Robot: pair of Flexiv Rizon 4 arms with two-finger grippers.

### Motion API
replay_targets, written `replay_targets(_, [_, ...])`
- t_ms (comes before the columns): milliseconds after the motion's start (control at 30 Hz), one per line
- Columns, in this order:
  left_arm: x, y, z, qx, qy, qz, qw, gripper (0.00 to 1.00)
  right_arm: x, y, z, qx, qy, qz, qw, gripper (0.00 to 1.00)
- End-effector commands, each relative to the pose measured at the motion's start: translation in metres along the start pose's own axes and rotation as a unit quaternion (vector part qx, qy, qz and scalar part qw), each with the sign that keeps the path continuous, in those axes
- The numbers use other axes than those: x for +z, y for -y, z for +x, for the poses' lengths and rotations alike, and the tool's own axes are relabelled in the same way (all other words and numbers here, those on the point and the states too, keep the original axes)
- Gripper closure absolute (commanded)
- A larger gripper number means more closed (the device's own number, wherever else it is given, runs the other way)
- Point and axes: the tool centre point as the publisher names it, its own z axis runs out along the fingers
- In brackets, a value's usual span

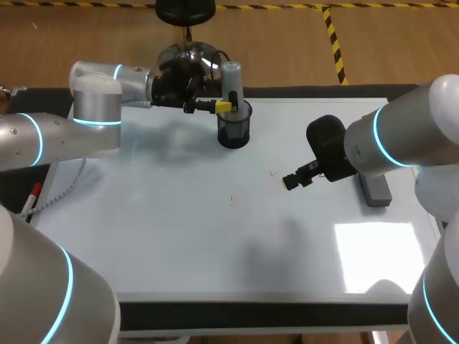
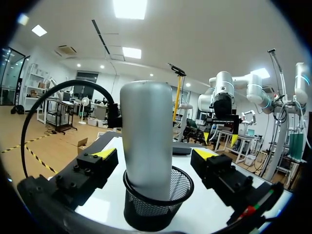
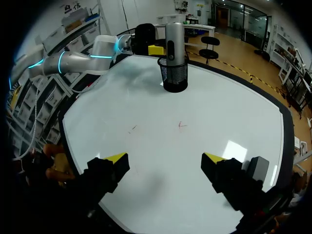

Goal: Pick up the inspection probe, press it on each red-marked spot on the whiteboard one by one, put down the probe, pick up the eraser, and wipe off all the red marks.

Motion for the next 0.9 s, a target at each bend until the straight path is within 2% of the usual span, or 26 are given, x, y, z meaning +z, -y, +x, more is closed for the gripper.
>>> replay_targets(33, [-0.003, 0.002, 0.004, 0.001, 0.004, -0.001, 1.0, 0.0, -0.001, 0.0, -0.001, 0.0, -0.001, 0.001, 1.0, 0.0])
replay_targets(900, [-0.027, 0.002, 0.008, 0.006, 0.032, 0.01, 0.999, 0.0, -0.001, 0.0, -0.001, 0.0, -0.001, 0.001, 1.0, 0.0])
